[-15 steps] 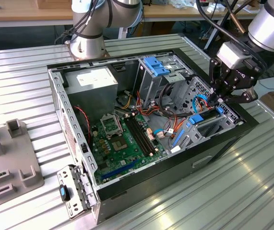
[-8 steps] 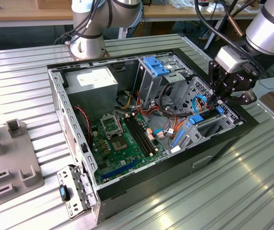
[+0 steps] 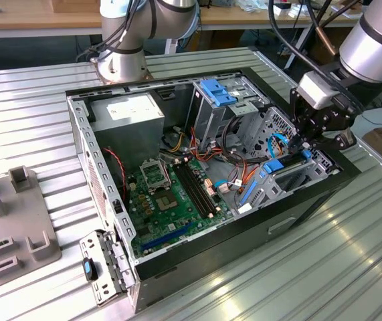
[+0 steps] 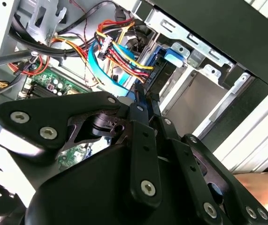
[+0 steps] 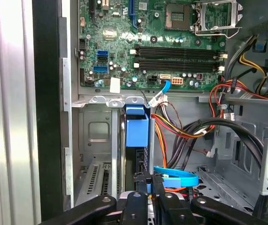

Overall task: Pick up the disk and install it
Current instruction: 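Insert the second disk wire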

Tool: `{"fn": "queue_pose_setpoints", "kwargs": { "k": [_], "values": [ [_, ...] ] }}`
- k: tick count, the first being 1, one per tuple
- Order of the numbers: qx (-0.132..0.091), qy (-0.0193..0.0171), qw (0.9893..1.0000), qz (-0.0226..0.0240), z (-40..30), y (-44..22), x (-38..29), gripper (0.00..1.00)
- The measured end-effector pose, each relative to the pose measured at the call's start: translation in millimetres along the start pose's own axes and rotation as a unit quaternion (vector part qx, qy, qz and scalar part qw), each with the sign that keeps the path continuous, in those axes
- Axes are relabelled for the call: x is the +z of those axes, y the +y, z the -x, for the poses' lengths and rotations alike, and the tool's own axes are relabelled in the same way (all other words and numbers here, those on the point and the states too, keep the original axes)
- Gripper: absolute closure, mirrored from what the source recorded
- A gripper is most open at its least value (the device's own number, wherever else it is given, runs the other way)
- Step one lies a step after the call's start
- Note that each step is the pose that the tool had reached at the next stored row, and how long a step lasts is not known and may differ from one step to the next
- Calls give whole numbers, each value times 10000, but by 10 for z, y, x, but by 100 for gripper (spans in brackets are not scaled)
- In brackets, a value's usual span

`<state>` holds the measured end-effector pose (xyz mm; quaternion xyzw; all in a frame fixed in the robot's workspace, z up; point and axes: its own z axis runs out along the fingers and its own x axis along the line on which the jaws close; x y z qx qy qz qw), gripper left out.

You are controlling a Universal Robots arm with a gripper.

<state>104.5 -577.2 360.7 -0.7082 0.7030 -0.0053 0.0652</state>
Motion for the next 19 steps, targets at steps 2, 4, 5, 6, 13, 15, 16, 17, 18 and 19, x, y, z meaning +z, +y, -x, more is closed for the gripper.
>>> {"fn": "queue_pose_setpoints", "kwargs": {
  "k": [2, 4, 5, 6, 13, 15, 16, 17, 18, 19],
  "values": [
    [0, -1, 10000, -1, -2, 4, 4, 84],
    [-4, -6, 10000, -2, -7, 18, 30, 84],
    [-8, -9, 10000, -3, -10, 26, 50, 84],
    [-14, -11, 10000, -7, -12, 30, 68, 84],
    [-23, -16, 10000, -13, -14, 20, 89, 84],
    [-23, -17, 10000, -14, -20, 20, 97, 84],
    [-24, -19, 10000, -16, -29, 22, 108, 84],
    [-24, -18, 10000, -16, -29, 22, 109, 84],
    [-24, -18, 10000, -16, -32, 22, 112, 84],
    [-24, -20, 10000, -17, -35, 23, 122, 84]
  ]
}}
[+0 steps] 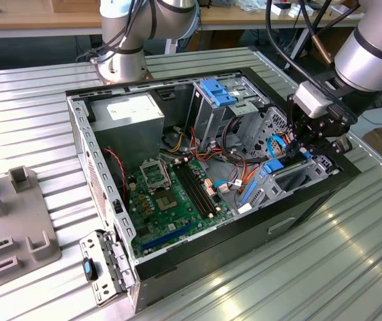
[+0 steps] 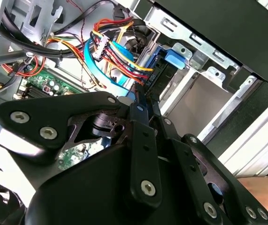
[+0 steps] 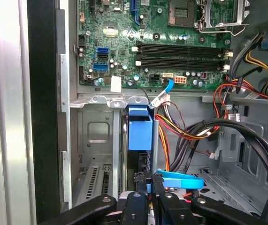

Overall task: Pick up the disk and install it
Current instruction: 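Insert the second disk wire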

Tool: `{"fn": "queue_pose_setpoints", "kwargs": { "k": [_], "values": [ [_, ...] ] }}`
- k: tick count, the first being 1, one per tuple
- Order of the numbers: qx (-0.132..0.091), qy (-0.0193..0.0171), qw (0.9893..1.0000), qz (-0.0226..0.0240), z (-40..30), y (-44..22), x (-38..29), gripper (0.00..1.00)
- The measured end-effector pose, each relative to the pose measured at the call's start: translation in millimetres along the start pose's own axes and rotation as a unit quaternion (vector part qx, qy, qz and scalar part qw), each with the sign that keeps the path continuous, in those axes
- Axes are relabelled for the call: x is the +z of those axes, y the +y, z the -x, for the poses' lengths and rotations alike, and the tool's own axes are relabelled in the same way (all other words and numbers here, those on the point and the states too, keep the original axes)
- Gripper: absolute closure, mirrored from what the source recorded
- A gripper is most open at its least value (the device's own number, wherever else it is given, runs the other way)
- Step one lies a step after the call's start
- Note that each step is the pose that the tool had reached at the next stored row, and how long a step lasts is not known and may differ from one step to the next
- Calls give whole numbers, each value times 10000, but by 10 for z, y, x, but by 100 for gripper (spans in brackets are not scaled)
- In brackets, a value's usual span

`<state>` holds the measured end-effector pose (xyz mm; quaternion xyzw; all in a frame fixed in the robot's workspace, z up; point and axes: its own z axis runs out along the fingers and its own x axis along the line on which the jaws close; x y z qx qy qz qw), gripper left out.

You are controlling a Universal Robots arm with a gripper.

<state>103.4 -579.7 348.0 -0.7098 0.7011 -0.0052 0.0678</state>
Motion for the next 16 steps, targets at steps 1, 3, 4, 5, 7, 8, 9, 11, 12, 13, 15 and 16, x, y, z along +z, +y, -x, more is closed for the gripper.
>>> {"fn": "queue_pose_setpoints", "kwargs": {
  "k": [1, 3, 4, 5, 7, 8, 9, 11, 12, 13, 15, 16],
  "values": [
    [0, 1, 10000, 0, -1, 1, 6, 84],
    [0, -1, 10000, 0, -2, 1, 6, 84],
    [0, -2, 10000, 0, -2, 2, 7, 84],
    [1, -4, 10000, 0, -4, 3, 16, 84],
    [0, -5, 10000, 0, -8, 4, 27, 84],
    [0, -3, 10000, 0, -13, 6, 37, 84],
    [1, -3, 10000, 0, -13, 6, 38, 84],
    [1, -5, 10000, 0, -17, 7, 51, 84],
    [1, -4, 10000, 0, -22, 9, 68, 84],
    [1, -1, 10000, 0, -26, 10, 79, 84],
    [0, -1, 10000, 0, -27, 11, 86, 84],
    [1, -2, 10000, 0, -28, 11, 87, 84]
  ]
}}
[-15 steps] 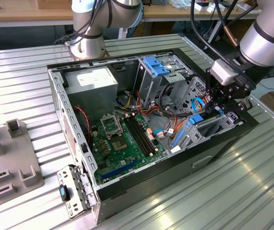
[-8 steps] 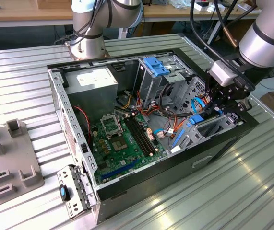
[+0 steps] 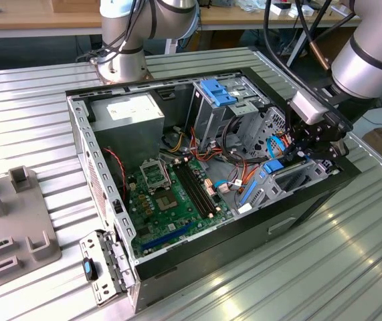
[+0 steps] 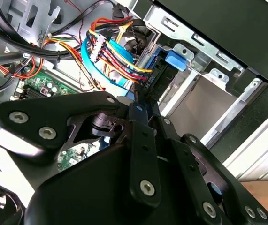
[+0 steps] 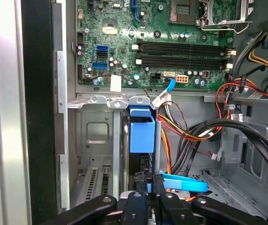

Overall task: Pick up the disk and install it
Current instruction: 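Insert the second disk wire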

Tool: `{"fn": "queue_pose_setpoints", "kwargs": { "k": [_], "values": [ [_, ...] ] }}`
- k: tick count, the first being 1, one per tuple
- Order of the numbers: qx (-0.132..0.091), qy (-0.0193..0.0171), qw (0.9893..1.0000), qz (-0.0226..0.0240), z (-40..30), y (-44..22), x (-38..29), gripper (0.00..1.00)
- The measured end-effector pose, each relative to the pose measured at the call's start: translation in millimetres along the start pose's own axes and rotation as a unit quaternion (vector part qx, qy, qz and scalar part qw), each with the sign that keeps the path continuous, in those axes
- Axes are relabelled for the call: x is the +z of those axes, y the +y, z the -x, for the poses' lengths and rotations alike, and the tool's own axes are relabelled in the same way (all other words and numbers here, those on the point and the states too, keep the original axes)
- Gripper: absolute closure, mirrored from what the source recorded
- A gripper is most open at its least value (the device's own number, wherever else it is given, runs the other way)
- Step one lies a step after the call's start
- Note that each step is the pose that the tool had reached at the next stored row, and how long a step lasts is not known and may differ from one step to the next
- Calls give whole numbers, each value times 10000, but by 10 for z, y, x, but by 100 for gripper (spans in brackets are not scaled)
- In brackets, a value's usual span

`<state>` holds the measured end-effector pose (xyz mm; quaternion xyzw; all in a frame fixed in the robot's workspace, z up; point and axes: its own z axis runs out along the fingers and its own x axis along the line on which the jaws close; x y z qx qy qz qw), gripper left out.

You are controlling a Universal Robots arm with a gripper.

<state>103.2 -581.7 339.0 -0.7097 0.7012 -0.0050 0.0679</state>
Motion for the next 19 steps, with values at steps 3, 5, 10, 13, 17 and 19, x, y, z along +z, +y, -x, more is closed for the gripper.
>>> {"fn": "queue_pose_setpoints", "kwargs": {
  "k": [3, 5, 10, 13, 17, 19],
  "values": [
    [0, -1, 10000, 0, 0, 0, 2, 84],
    [0, -1, 10000, 0, 0, 0, 2, 84],
    [0, -2, 10000, 0, 0, 0, 5, 70],
    [0, -1, 10000, 0, 0, -1, -4, 70],
    [0, -2, 10000, -1, 9, -11, -102, 70],
    [0, -2, 10000, -1, 15, -18, -168, 70]
  ]
}}
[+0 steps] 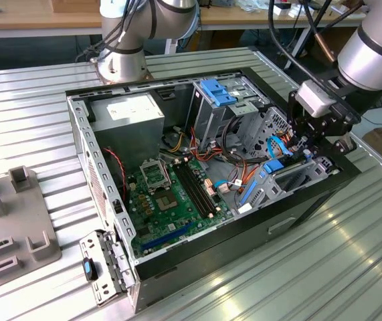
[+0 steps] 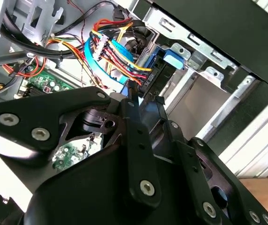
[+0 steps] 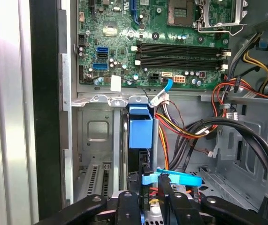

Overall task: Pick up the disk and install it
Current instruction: 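Insert the second disk wire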

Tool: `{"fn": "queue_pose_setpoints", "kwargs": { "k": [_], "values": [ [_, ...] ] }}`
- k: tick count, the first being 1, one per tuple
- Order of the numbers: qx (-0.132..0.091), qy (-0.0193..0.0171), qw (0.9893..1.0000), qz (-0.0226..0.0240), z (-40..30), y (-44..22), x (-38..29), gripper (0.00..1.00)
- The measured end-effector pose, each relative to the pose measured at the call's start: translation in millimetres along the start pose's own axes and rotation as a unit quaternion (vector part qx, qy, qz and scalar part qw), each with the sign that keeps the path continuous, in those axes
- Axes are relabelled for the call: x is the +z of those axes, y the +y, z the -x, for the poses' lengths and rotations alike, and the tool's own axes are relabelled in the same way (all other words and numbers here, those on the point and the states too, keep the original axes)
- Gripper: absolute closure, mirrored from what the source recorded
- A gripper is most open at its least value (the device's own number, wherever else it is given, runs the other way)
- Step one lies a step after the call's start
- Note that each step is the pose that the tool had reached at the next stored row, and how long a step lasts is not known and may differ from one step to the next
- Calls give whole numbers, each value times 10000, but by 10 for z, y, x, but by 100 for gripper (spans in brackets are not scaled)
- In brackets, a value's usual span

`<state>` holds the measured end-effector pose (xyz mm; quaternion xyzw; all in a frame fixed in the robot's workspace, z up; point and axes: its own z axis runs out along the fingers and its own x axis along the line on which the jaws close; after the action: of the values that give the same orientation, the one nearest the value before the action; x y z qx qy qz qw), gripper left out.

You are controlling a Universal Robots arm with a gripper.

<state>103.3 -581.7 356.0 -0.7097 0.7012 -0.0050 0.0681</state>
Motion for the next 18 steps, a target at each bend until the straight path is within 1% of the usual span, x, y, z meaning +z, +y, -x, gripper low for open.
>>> {"fn": "queue_pose_setpoints", "kwargs": {
  "k": [1, 7, 8, 12, 15, 18],
  "values": [
    [0, 0, 10000, 0, 3, -3, -34, 70],
    [0, 1, 10000, -4, 31, -36, -345, 70],
    [0, 1, 10000, -4, 33, -39, -373, 70],
    [0, 0, 10000, -4, 34, -39, -378, 70],
    [4, 1, 10000, 39, 34, -39, -379, 70],
    [4, 0, 10000, 44, 34, -40, -378, 70]
  ]
}}
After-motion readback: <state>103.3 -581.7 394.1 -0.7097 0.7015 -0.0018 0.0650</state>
